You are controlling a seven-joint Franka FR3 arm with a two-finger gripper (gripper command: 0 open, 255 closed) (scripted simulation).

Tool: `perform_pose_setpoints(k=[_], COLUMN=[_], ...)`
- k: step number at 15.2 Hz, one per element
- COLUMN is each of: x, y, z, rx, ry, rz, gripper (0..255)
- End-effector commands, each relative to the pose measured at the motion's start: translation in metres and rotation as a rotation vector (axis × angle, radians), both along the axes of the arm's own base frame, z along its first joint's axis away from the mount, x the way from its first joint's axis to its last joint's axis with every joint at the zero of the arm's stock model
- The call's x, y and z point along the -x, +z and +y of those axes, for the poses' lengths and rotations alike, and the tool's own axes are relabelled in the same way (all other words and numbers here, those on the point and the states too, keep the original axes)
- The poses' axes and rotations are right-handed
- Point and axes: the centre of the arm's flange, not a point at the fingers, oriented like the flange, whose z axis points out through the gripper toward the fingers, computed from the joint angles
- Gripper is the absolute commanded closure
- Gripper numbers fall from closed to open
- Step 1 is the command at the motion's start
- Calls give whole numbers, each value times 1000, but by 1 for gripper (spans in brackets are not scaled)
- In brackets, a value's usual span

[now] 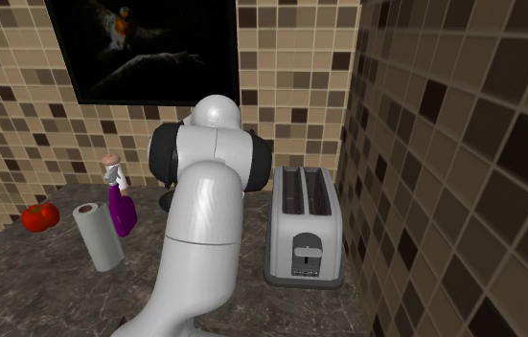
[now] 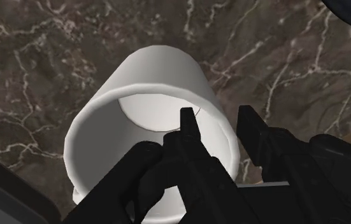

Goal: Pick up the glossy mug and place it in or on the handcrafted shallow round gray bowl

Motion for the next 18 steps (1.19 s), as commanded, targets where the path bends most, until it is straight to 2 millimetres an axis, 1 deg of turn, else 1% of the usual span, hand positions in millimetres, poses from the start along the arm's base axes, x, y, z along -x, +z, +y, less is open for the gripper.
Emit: perform_pose_setpoints(k=[1,8,18], x=[0,0,0], y=[0,0,53], z=[0,0,0], rx=[0,0,0], ry=[0,0,0], rz=[0,0,0], gripper=[255,255,255])
